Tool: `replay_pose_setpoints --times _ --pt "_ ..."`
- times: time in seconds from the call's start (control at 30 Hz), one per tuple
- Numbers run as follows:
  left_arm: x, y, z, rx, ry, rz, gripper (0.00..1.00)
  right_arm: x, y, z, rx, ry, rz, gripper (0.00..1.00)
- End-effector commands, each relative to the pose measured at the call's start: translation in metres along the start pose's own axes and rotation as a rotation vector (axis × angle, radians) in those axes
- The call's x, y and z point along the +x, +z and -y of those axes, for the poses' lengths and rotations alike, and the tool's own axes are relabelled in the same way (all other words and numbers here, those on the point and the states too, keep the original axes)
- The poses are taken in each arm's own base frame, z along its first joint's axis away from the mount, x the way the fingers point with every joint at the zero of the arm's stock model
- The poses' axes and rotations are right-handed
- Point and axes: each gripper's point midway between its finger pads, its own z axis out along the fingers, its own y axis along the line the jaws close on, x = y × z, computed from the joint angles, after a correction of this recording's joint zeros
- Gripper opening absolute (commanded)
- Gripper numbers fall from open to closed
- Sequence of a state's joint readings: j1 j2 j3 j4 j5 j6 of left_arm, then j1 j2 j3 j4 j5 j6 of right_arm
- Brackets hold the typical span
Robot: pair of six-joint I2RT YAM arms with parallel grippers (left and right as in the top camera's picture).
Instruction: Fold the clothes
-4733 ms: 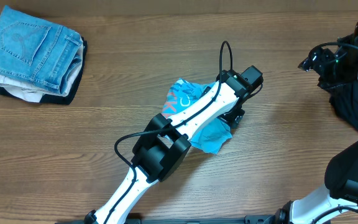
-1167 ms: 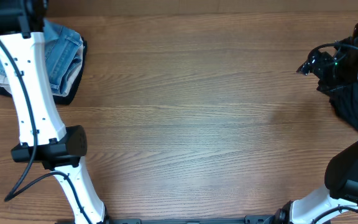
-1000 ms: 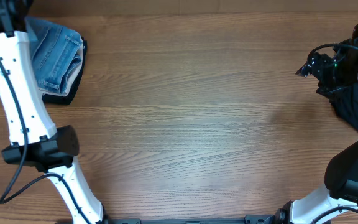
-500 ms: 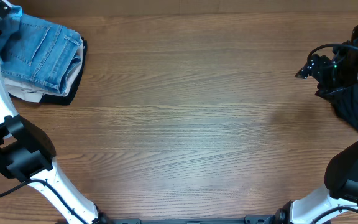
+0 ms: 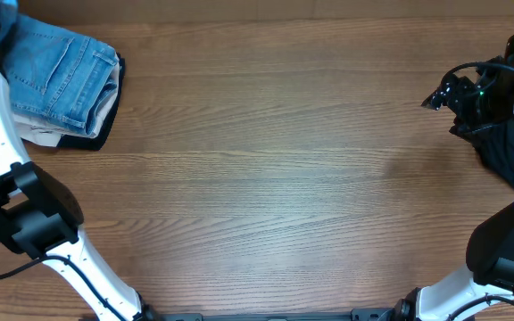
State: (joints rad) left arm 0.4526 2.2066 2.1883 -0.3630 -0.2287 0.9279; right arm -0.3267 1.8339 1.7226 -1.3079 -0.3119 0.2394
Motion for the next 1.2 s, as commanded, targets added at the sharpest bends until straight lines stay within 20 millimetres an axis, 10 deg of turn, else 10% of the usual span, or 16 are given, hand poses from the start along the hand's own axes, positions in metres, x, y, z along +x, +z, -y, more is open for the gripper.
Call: replay_pose_setpoints --times 0.0,0.23,0.4,0.47,0.6,0.9,1.17 --pt "-0.020 0.007 0.054 0.093 -0.078 -0.003 0.16 -0.002 -0.007 -0.008 -0.031 -0.011 0.016 0.84" --pt "-0.032 -0.014 0.204 0.439 0.093 -0.096 0.40 -0.008 -0.007 -0.010 -0.039 -0.021 0.042 0.84" --pt "-0.057 -0.078 0.291 0.752 0.186 -0.051 0.96 -0.012 -0.007 -0.011 -0.046 -0.026 0.055 0.84" --pt "-0.065 -0.088 0.302 0.747 0.174 -0.073 1.00 -0.012 -0.007 -0.011 -0.046 -0.027 0.056 0.84" --pt "-0.075 -0.094 0.290 0.606 0.081 -0.172 1.00 -0.012 -0.007 -0.011 -0.046 -0.030 0.057 0.84" --pt "-0.099 -0.134 0.198 0.536 -0.350 -0.238 1.00 -0.012 -0.006 -0.017 -0.047 -0.180 0.065 0.85" --pt "-0.179 -0.251 0.164 0.974 -0.719 0.003 1.00 -0.011 -0.028 -0.104 -0.008 -0.706 0.207 1.00"
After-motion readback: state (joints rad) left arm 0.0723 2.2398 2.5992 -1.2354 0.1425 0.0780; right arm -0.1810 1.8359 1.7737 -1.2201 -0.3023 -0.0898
